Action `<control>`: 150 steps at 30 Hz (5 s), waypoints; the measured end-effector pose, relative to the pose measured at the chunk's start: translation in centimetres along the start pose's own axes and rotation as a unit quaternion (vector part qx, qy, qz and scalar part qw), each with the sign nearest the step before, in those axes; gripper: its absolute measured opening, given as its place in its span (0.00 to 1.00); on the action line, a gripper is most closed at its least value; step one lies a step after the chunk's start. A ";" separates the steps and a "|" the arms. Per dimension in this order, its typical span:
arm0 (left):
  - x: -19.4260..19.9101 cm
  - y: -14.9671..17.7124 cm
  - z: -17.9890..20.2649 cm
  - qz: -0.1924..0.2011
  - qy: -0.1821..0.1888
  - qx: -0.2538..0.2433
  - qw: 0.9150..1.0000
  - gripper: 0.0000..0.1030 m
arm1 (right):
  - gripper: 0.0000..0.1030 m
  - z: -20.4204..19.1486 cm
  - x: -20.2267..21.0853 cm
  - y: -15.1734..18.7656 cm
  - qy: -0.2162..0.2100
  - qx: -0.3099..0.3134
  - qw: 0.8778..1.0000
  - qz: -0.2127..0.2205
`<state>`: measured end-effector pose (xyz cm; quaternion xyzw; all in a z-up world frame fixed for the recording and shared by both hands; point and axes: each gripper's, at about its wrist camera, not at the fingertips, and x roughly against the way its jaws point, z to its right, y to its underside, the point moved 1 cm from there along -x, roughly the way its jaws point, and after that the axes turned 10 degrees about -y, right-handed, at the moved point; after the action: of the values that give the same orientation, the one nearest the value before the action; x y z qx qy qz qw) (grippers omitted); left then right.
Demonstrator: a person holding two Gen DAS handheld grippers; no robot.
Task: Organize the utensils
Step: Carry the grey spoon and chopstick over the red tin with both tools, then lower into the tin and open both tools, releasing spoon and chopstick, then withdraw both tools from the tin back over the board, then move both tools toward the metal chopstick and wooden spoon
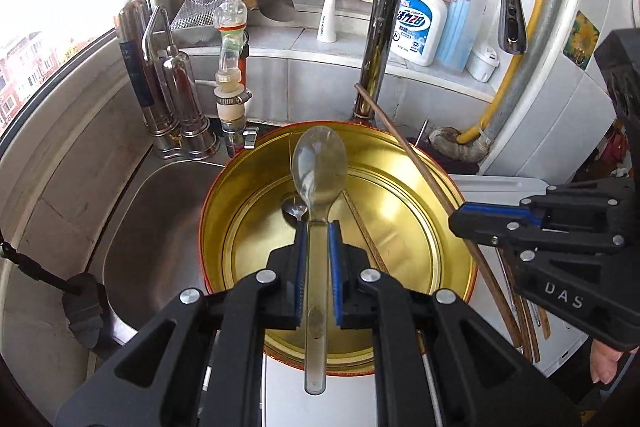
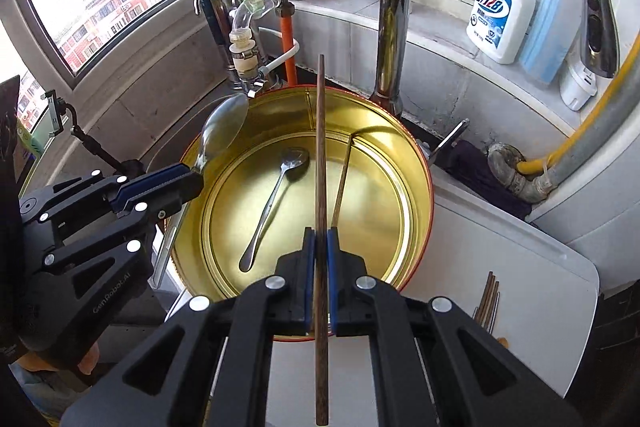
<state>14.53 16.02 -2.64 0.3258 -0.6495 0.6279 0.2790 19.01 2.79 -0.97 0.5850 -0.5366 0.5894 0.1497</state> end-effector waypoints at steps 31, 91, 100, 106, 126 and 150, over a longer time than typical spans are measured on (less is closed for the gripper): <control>-9.3 0.6 0.2 -0.090 0.010 -0.024 0.996 0.12 | 0.07 3.3 -9.3 -3.0 0.000 -0.089 0.993 -0.076; -3.2 3.1 5.5 -0.140 0.057 -0.063 0.987 0.68 | 0.89 7.0 2.8 4.7 0.112 -0.107 0.988 0.016; -1.0 3.8 11.1 -0.129 0.102 -0.113 0.980 0.68 | 0.89 12.8 5.5 10.8 0.130 -0.190 0.973 0.007; -0.7 5.1 16.2 -0.148 0.132 -0.158 0.967 0.68 | 0.89 16.0 6.2 14.6 0.133 -0.232 0.964 -0.008; -6.0 9.8 24.0 -0.203 0.109 -0.171 0.958 0.68 | 0.89 20.0 4.5 20.1 0.111 -0.224 0.967 -0.043; -8.5 10.0 26.7 -0.214 0.029 -0.222 0.951 0.69 | 0.88 20.0 1.4 19.1 0.138 -0.154 0.974 -0.089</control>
<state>13.42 -10.01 -17.07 0.3687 -0.6788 0.4025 0.4912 13.86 -21.24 -13.71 0.5134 -0.5406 0.5593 0.3624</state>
